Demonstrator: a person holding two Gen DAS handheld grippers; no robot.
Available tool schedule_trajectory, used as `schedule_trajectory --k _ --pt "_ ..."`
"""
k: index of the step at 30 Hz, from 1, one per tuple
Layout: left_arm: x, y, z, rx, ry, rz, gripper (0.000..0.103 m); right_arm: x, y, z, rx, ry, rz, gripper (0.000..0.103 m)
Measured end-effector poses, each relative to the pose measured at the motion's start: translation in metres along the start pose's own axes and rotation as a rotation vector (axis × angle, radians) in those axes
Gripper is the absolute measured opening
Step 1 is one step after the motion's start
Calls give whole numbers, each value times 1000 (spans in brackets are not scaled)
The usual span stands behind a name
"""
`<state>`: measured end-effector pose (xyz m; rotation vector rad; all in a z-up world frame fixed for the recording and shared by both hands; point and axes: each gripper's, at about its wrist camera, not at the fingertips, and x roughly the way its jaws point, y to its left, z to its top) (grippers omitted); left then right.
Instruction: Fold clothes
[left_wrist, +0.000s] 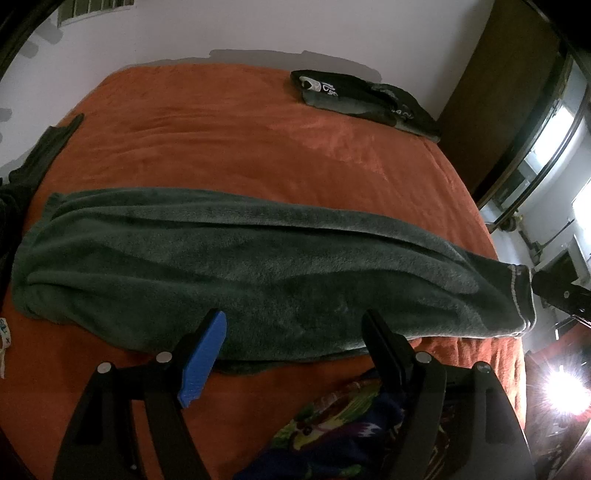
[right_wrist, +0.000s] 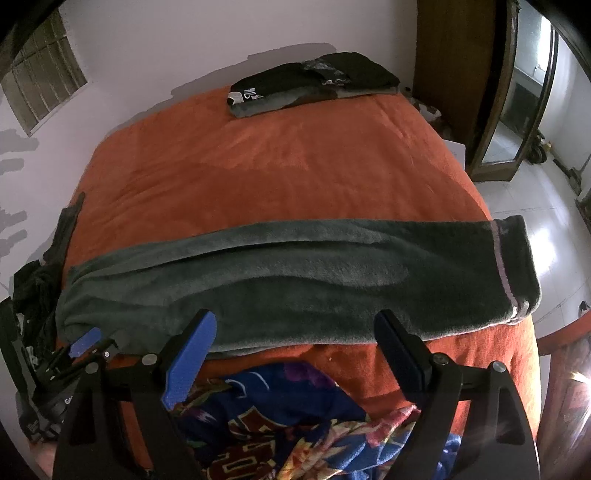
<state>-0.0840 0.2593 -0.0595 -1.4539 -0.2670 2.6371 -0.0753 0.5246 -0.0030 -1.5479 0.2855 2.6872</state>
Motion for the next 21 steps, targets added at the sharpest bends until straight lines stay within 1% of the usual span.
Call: schedule_trajectory --k 10,21 --pt "-3 0 1 5 -4 -28 77 -4 3 1 -12 -23 2 87" --pt "-2 -1 1 12 4 -26 77 -3 2 1 -11 -21 4 87"
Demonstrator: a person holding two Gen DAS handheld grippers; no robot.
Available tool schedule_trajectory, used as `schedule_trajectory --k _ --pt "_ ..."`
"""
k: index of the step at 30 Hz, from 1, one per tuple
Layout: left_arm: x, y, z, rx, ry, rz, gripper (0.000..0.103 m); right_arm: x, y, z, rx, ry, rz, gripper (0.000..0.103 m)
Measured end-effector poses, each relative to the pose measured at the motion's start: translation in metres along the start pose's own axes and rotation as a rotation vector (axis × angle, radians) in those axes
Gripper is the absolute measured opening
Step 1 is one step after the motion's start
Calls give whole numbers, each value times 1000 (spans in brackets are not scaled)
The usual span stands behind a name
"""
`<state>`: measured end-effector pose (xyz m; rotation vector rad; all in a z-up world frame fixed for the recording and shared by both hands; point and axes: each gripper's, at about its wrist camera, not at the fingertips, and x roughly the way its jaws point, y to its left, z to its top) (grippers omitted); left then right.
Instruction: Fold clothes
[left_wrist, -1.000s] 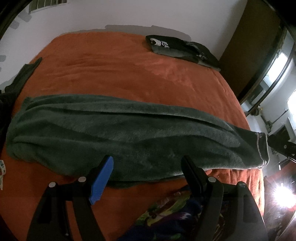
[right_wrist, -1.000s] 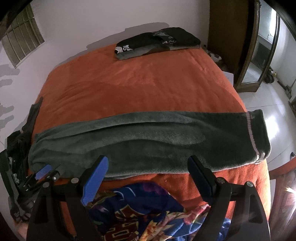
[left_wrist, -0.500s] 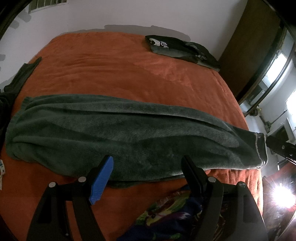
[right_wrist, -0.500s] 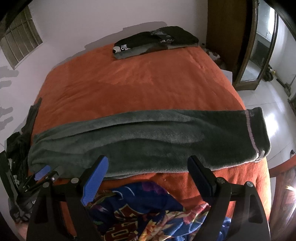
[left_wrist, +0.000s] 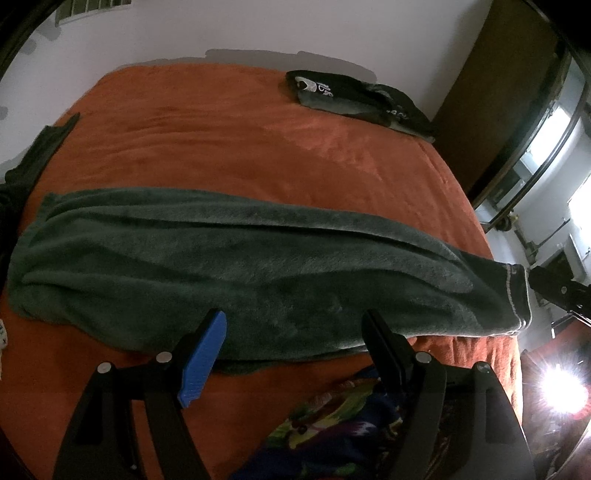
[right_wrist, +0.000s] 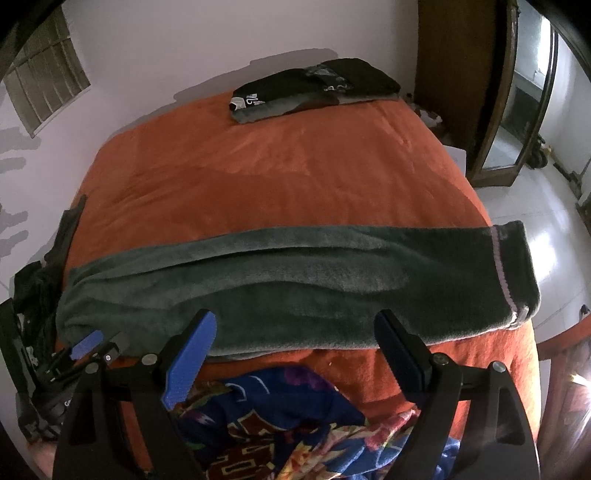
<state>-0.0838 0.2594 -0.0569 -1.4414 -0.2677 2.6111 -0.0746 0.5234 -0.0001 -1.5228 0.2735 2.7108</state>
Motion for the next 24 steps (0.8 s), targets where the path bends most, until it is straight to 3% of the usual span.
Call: schedule_trajectory --k 11,15,19,24 --pt "1 7 -4 19 20 17 77 0 -1 -1 40 12 21 87" --pt "-4 22 -8 -14 66 49 77 -2 1 -1 80 16 48 87" --pt "-27 47 0 -75 89 33 77 7 20 10 147 82 94 87" --pt "-64 82 19 -101 51 181 77 7 81 33 51 124 135 87"
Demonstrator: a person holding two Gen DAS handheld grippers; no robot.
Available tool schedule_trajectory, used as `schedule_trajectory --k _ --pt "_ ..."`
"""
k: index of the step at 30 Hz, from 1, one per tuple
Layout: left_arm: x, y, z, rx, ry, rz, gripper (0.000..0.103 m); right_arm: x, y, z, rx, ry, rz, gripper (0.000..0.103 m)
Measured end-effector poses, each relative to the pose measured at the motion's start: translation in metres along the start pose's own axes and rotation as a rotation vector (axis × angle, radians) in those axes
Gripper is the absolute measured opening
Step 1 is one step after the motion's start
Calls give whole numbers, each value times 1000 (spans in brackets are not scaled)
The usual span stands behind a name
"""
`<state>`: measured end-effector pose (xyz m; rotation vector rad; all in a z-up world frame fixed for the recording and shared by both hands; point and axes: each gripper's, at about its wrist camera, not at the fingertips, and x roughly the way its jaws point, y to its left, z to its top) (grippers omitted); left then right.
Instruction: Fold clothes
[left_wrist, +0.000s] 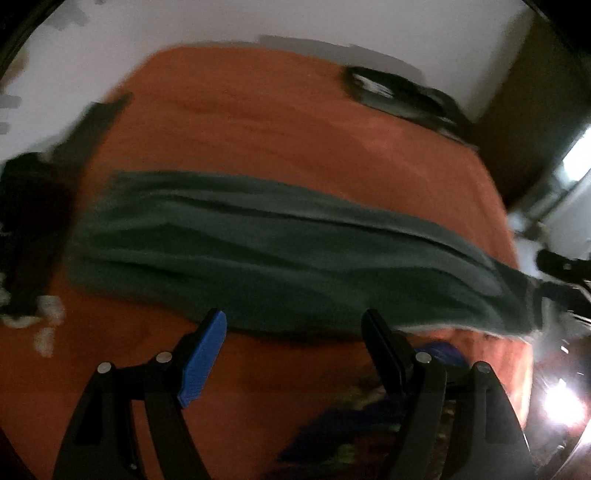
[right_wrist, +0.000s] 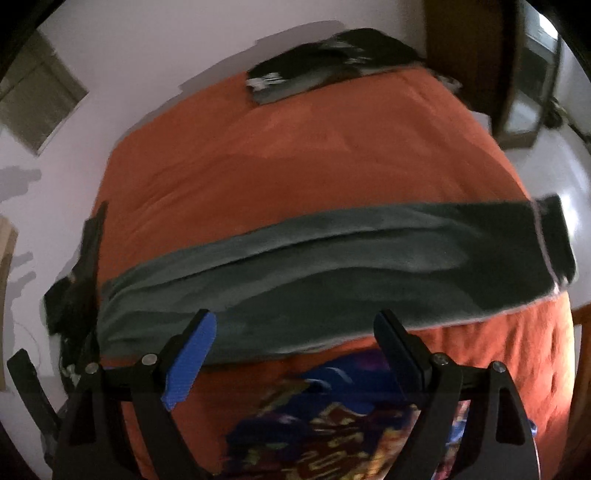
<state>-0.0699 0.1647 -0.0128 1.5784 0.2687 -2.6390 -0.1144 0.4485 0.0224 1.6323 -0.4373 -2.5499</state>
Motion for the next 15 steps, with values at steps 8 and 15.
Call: schedule_trajectory --k 8,15 --pt "-24 62 27 -27 -62 63 77 14 114 23 -249 -5 15 87" --pt "20 135 24 -219 -75 25 77 70 200 29 -463 12 78 87"
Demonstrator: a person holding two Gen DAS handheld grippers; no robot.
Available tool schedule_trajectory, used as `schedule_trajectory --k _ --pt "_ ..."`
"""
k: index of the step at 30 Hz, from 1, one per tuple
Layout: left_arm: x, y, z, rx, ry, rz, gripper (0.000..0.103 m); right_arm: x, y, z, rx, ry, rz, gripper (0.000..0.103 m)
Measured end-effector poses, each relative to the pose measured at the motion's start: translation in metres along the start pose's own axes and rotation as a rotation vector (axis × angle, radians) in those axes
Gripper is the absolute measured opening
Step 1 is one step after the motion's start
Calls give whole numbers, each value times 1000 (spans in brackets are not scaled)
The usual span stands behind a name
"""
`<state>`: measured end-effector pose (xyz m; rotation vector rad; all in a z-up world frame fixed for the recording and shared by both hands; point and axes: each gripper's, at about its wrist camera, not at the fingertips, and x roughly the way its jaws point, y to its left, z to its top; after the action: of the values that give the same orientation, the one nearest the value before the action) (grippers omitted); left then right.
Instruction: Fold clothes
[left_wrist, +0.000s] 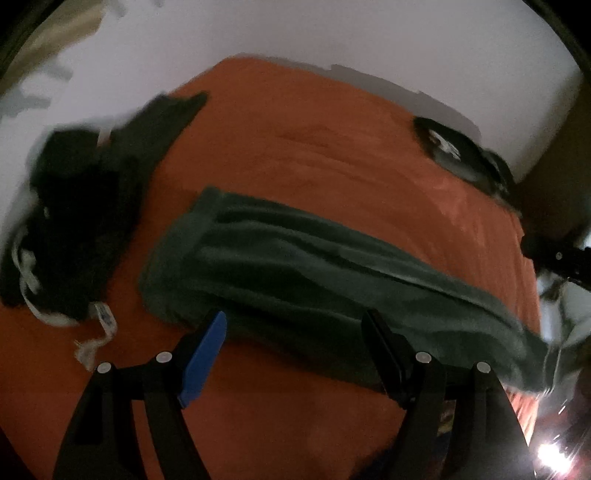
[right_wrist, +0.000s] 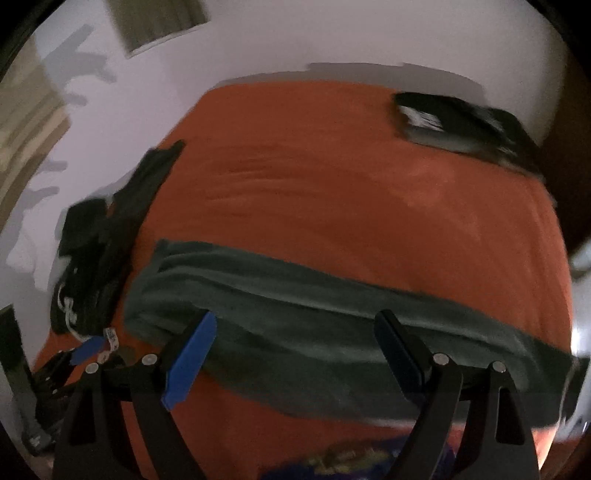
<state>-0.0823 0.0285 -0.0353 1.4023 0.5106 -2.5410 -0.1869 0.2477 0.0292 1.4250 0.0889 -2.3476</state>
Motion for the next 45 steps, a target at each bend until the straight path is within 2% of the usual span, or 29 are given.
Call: schedule_trajectory --k 4,7,9,11,13,15,16,20,22,24,28,29,31,32,33,35,37,39,41,43,44,45 --pt "30 39 -5 -54 27 79 77 58 36 24 -119 90 96 87" --pt "50 75 -8 -134 62 147 77 98 56 40 -166 136 151 87" --pt "59 104 -11 -232 67 165 77 125 70 49 -195 168 174 87" --pt "68 135 -16 -357 63 178 77 152 89 50 -302 192 141 87" --pt "76 156 -21 -471 70 136 77 179 109 49 -427 213 95 87" --pt "85 173 -30 -604 65 38 77 200 123 49 -505 227 71 87" --pt "90 175 -32 -626 65 18 77 210 129 48 -538 233 62 87" --pt "109 177 -36 -653 72 -18 77 242 148 59 -553 234 79 87" --pt "115 171 -36 -633 71 9 77 250 160 64 -567 224 120 87" --pt "120 172 -37 -639 60 -1 77 260 176 68 -597 230 192 87" --pt "132 178 -39 -673 50 -42 77 283 196 68 -630 276 226 87" --pt "135 180 -40 -683 47 -55 77 289 198 67 -632 294 232 84" --pt "141 188 -41 -703 35 -82 77 299 203 65 -642 319 239 47" --pt "142 192 -40 -710 24 -92 76 300 204 63 -655 321 238 17" --pt "142 194 -40 -719 6 -104 76 297 205 63 -666 295 231 11" --pt "140 201 -40 -747 -46 -126 75 287 204 68 -661 221 219 8" --pt "139 211 -39 -785 -100 -171 66 279 197 78 -604 178 227 7" --pt "144 214 -34 -794 -102 -232 47 271 191 87 -548 134 234 7" --pt "148 214 -30 -778 -101 -236 39 279 199 84 -576 155 210 7" --pt "148 212 -26 -740 -115 -207 34 287 202 81 -615 197 184 8" --pt "149 215 -23 -731 -118 -204 31 290 203 80 -610 209 179 13" --pt "148 217 -21 -731 -121 -207 30 292 203 79 -606 221 174 23"
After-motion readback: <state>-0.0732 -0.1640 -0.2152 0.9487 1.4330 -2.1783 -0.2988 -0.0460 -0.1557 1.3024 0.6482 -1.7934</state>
